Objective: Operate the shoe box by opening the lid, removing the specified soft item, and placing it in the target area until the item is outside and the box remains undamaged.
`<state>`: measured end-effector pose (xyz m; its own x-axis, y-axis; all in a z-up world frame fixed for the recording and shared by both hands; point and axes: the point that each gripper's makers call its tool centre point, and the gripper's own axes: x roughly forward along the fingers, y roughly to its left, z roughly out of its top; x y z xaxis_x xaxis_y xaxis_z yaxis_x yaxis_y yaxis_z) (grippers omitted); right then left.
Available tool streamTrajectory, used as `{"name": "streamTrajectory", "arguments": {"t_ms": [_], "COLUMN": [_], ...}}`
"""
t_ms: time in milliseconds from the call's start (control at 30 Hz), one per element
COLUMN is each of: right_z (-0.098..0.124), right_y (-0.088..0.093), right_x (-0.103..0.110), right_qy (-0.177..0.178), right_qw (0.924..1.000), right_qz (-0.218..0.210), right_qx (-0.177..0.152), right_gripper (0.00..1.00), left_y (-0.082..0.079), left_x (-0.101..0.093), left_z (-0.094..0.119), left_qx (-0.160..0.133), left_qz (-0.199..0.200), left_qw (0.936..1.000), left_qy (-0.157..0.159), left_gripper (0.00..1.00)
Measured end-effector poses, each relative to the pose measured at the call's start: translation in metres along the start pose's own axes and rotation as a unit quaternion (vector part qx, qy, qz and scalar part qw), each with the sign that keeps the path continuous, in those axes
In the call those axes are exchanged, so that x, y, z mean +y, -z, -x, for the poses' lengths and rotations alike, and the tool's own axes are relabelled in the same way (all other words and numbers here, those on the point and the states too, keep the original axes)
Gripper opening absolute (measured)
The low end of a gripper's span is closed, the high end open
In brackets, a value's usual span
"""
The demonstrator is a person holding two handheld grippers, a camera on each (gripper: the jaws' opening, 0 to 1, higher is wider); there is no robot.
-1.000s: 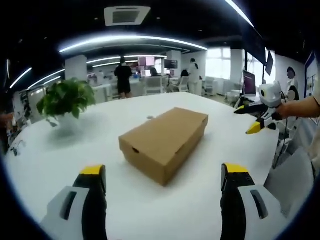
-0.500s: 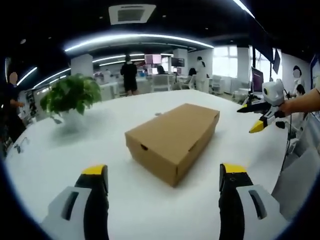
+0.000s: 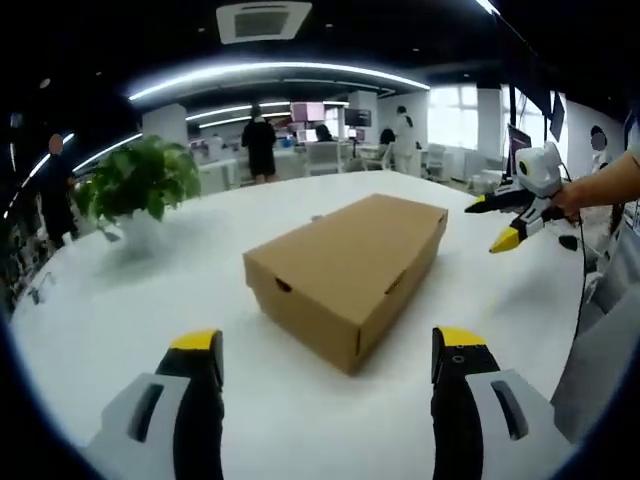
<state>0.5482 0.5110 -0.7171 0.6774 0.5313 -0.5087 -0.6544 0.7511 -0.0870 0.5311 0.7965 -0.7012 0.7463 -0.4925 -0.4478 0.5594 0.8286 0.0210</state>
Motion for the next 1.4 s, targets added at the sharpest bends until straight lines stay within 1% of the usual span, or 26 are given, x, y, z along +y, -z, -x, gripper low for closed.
{"name": "streamTrajectory", "arguments": {"t_ms": [233,333,533,767,1067,1200,1400], "right_z": [-0.011,-0.017,-0.026,-0.039,-0.051,-0.055,-0.059], "right_y": [-0.004,-0.003,-0.006,-0.006,-0.014,-0.017,-0.015], "right_x": [-0.009,-0.016,-0.026,-0.028,-0.032,-0.035,-0.034], "right_qy": [-0.011,-0.013,-0.019,-0.034,-0.043,-0.044,-0.048], "right_qw": [0.9998,0.9997,0.9995,0.9984,0.9986,0.9988,0.9985], "right_qz": [0.014,0.020,0.022,0.039,0.026,0.020,0.021], "right_qx": [0.004,0.010,0.013,0.023,0.016,0.011,0.016], "right_gripper": [0.66,0.64,0.62,0.59,0.55,0.51,0.50], "left_y": [0.002,0.002,-0.001,0.000,-0.002,-0.002,-0.001], "left_x": [-0.002,-0.004,-0.008,-0.012,-0.012,-0.012,-0.014], "left_z": [-0.012,-0.018,-0.029,-0.042,-0.057,-0.062,-0.064], "left_qx": [0.008,0.012,0.013,0.021,0.022,0.025,0.026], "left_qz": [0.006,0.008,0.009,0.009,0.026,0.025,0.033], "left_qw": [1.0000,0.9999,0.9999,0.9997,0.9994,0.9993,0.9991], "left_qy": [-0.001,-0.002,-0.002,-0.002,-0.010,-0.011,-0.010], "left_gripper": [0.80,0.79,0.77,0.75,0.71,0.68,0.67]}}
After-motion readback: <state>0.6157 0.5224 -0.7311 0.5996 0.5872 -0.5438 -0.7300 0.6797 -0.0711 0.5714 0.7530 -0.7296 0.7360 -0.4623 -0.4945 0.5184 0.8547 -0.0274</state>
